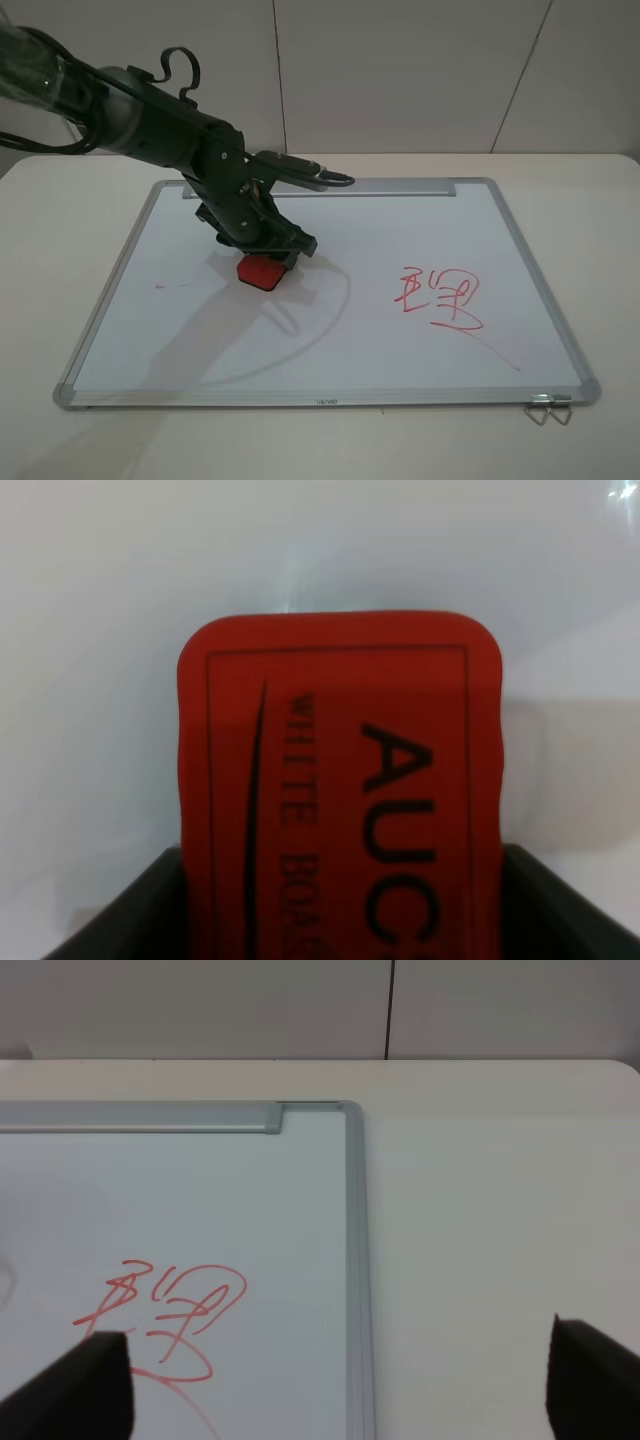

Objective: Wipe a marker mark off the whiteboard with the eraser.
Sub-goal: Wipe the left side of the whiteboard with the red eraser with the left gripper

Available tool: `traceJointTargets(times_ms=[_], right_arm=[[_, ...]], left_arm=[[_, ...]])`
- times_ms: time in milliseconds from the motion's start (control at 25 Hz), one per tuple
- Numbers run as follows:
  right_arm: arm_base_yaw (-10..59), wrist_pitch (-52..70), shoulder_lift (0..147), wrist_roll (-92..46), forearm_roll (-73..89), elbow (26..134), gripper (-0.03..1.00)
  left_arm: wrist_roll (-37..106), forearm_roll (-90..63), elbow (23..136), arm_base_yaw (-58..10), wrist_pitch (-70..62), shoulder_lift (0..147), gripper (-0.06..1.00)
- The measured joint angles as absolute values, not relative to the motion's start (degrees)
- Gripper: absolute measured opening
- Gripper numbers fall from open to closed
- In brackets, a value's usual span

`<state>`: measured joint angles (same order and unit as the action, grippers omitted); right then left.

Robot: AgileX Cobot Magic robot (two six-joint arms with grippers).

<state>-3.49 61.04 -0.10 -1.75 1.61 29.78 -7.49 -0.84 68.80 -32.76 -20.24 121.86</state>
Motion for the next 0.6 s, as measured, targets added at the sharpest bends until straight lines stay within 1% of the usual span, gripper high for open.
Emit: traceJointTargets(times_ms=[160, 360, 520, 600], right_arm=[[-3.5, 61.0, -0.1, -1.7, 1.6, 29.8, 0.71], [-3.5, 61.0, -0.1, -1.7, 1.6, 29.8, 0.71], [-3.5, 61.0, -0.1, -1.7, 1.6, 29.8, 0.71], [-3.5, 61.0, -0.1, -1.7, 1.6, 29.8, 0.71]], left_arm=[[-8.2, 0.0, 62.8, -29.7, -18.0, 118.5, 0.57], [-10.6, 2.0, 54.0, -23.6, -16.7, 113.1, 0.57], [-11.1, 3.2, 49.1, -18.9, -15.4, 110.4, 0.57], [-11.1, 3.4, 47.7, -17.6, -14.6, 109.8, 0.57]])
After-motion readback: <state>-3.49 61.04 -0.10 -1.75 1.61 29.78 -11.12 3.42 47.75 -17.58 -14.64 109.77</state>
